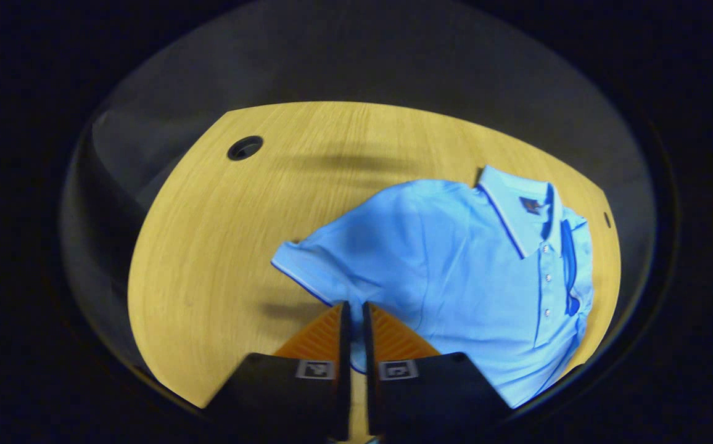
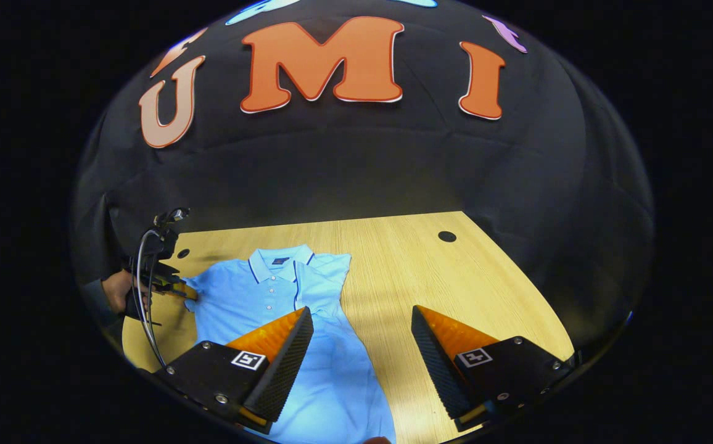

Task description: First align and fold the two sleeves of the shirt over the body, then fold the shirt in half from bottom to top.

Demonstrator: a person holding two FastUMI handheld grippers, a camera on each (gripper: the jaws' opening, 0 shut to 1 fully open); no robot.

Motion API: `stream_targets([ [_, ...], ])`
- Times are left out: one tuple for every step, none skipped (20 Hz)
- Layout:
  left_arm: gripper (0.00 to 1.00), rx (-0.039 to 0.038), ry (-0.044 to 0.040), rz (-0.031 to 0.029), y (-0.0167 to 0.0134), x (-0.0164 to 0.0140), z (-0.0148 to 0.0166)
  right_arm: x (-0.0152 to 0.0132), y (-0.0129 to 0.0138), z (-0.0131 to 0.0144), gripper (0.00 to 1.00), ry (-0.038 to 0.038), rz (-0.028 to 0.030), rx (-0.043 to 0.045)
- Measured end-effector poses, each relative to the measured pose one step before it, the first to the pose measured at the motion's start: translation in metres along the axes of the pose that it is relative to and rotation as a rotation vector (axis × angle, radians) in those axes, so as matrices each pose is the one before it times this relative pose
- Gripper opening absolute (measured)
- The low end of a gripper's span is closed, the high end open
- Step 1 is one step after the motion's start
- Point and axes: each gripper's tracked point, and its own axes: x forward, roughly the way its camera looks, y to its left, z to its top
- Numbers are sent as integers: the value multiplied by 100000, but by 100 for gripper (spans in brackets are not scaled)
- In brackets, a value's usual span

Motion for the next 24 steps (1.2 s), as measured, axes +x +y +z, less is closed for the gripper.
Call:
stream_targets([
  [11,2468,-1287,-1501,-370,-309,276,-257,-233,-286,97,-52,-744,81],
  [11,1637,-1351,-180,-353,-172,461,-257,-154,-376,96,378,-478,-443],
  [11,2243,-1125,-524,-481,-325,450,-241,-240,-247,96,262,-694,-721],
  [11,1778,-1924,-484,-460,-406,596,-220,-62,-156,96,239,-78,-383],
  [11,1930,-1809,-819,-579,-460,702,-210,-126,-134,96,-11,-549,-91],
  [11,2598,-1347,-318,-532,-291,338,-21,-22,-245,96,296,70,317],
  [11,2760,-622,-622,-651,-333,337,-158,90,-294,96,620,-41,593],
  [11,2297,-1126,-1646,-840,-297,569,-174,70,-297,97,403,210,444],
  [11,2654,-1262,-1414,-859,-360,557,-182,14,-246,97,155,-42,94],
  [11,3059,-1493,-1634,-855,-224,580,-196,-81,-329,97,289,-583,-145],
  [11,2733,-1703,-1617,-925,-174,793,-172,-72,-316,96,508,-213,-80],
  [11,3151,-666,-1194,-896,-60,410,-294,-220,-405,97,295,-1164,-328],
  [11,3335,-589,-1111,-864,-2,314,-295,-112,-236,97,-194,-302,152],
  [11,2947,-411,-1035,-758,-32,386,-270,-69,-249,97,492,-581,529],
  [11,2286,-709,-1900,-944,111,423,-363,-153,-316,97,94,-592,606],
  [11,3525,-235,-3415,-1749,149,340,-448,-418,-617,97,992,-1941,1080],
  [11,2210,583,-2126,-964,267,-47,-385,-193,-414,97,344,-710,895],
  [12,1936,326,-1972,-911,185,46,-314,-328,-337,97,479,-1014,781],
  [13,1357,-668,-2848,-1082,186,165,-413,-142,-363,97,392,-481,430],
  [22,1020,-531,-4263,-1372,-154,79,-414,-233,-184,97,115,-704,-148],
  [22,107,-235,-4360,-1256,-306,-24,-353,-227,-112,97,37,-381,-476],
  [41,-277,-913,-3017,-1071,-333,-38,-252,-66,-301,97,602,436,-463],
  [60,-682,-848,-1554,-741,-566,-155,-114,22,-399,97,885,488,-395],
  [80,-467,-325,-357,-192,-665,-631,5,107,-321,97,766,929,-476],
])
